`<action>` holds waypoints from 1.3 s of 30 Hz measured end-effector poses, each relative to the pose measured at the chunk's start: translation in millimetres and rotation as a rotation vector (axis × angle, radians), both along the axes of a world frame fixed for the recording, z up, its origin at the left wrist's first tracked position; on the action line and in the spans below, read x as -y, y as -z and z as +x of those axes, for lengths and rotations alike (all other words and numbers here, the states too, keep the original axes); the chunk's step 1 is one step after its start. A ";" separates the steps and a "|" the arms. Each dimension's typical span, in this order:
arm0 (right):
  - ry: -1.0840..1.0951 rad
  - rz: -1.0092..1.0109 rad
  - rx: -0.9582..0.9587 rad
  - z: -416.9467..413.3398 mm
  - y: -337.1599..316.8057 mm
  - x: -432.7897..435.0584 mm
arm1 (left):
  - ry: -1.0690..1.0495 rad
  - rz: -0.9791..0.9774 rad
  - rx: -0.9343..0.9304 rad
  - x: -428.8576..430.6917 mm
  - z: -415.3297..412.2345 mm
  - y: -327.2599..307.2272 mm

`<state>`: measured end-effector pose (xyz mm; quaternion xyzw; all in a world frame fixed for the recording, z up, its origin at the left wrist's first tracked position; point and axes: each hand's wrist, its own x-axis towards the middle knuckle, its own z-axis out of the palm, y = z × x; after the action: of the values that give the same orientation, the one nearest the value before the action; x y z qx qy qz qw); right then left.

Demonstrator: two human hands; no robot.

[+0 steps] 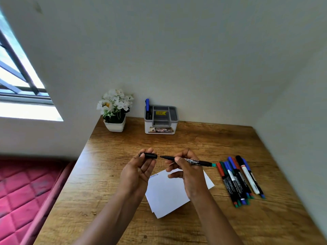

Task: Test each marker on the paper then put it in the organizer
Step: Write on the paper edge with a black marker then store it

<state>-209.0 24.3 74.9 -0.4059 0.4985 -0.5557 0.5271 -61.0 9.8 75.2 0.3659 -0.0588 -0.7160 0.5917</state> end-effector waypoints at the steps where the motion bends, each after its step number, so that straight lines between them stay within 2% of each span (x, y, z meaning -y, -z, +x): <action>1: 0.010 -0.017 -0.021 -0.2 -0.9 -1.0 | -0.008 0.005 -0.020 -0.2 -1.2 -1.7; 12: 0.000 -0.125 -0.252 7.5 -5.5 -6.3 | 0.159 -0.140 0.034 -6.9 -12.8 -11.5; 19: 0.050 -0.144 -0.235 11.2 -14.1 -5.5 | 0.155 -0.198 0.075 -5.5 -18.4 -14.6; 21: -0.060 -0.082 -0.258 2.7 -16.3 -1.8 | 0.160 -0.200 0.086 -1.7 -13.5 -13.1; 24: -0.292 0.101 -0.001 -17.2 -18.2 2.3 | 0.153 -0.185 0.065 3.5 -4.7 -3.0; 26: -0.356 0.264 0.138 -26.0 -17.7 3.2 | 0.182 -0.186 0.107 6.6 -2.4 5.9; 29: -0.444 0.380 0.065 -26.9 -15.8 6.1 | 0.248 -0.270 0.249 9.7 -2.4 13.7; 31: -0.432 0.374 -0.021 -22.8 -17.0 13.5 | 0.294 -0.359 0.460 11.4 0.6 18.9; 32: -0.394 0.356 -0.077 -21.0 -19.7 19.2 | 0.324 -0.407 0.680 13.6 4.3 25.7; 35: -0.273 0.253 -0.213 -12.6 -32.7 50.1 | 0.471 -0.502 1.555 28.3 21.6 60.3; 36: -0.229 0.209 -0.240 -8.2 -37.2 64.0 | 0.538 -0.519 1.759 34.9 27.6 73.6; 37: -0.178 0.161 -0.251 -2.9 -41.0 79.0 | 0.604 -0.528 1.881 41.4 32.5 84.1; 39: -0.089 0.081 -0.224 7.5 -46.0 111.5 | 0.684 -0.533 2.011 51.0 38.2 95.9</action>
<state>-201.5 -87.3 121.0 -0.4654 0.5577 -0.4624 0.5084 -22.7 -41.2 -20.7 0.6078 -0.7663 -0.1807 0.1035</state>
